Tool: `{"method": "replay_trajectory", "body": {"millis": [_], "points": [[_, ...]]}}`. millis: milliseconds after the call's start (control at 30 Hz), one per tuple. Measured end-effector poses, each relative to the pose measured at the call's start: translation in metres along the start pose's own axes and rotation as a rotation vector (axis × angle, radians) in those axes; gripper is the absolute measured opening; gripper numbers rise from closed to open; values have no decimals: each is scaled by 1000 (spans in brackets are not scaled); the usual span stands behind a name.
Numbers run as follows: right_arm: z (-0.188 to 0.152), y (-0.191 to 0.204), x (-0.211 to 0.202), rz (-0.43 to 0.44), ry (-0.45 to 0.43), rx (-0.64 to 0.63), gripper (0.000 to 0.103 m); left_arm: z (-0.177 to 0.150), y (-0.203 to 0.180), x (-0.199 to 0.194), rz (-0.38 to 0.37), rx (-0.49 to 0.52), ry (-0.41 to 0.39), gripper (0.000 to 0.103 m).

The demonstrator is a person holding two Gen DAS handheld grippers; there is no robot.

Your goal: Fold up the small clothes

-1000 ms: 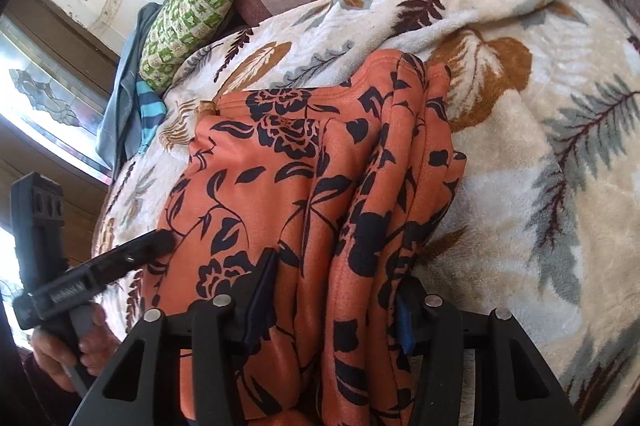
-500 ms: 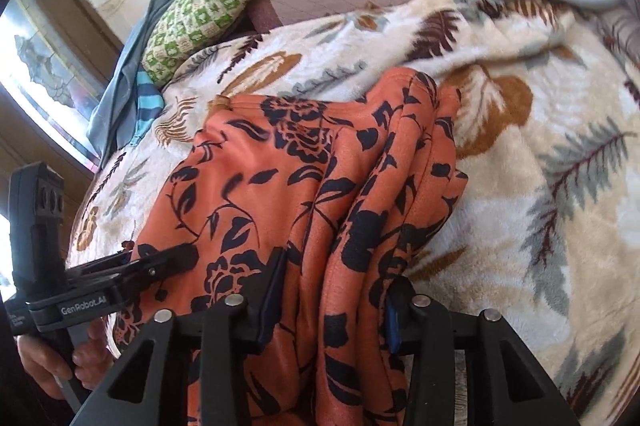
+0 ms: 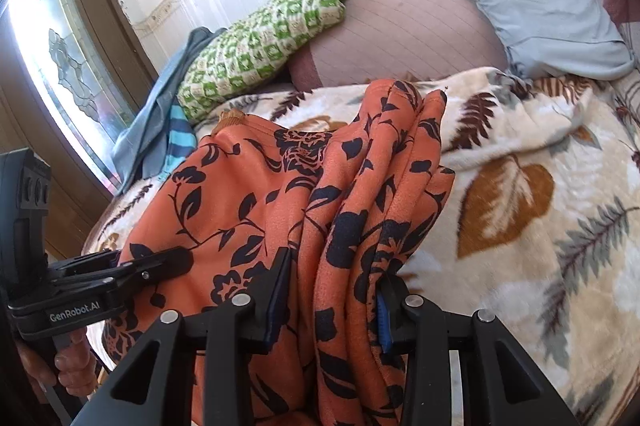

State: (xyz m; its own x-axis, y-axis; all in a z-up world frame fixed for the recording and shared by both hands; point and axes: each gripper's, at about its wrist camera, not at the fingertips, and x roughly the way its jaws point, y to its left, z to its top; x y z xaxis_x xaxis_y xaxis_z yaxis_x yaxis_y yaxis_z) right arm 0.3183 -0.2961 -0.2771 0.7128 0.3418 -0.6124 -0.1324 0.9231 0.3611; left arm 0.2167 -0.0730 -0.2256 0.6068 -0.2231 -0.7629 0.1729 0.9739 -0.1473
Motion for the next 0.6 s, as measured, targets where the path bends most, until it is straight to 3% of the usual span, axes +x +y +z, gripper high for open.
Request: {"method": "replay_trajectory", "body": {"millis": [233, 400, 600], "points": [[13, 22, 40, 37, 28, -14, 38, 7, 33, 15, 77, -34, -3, 43], [9, 23, 95, -28, 147, -25, 39, -8, 54, 64, 154, -80, 81, 51], [12, 16, 100, -26, 186, 11, 56, -7, 51, 54, 203, -68, 64, 66]]}}
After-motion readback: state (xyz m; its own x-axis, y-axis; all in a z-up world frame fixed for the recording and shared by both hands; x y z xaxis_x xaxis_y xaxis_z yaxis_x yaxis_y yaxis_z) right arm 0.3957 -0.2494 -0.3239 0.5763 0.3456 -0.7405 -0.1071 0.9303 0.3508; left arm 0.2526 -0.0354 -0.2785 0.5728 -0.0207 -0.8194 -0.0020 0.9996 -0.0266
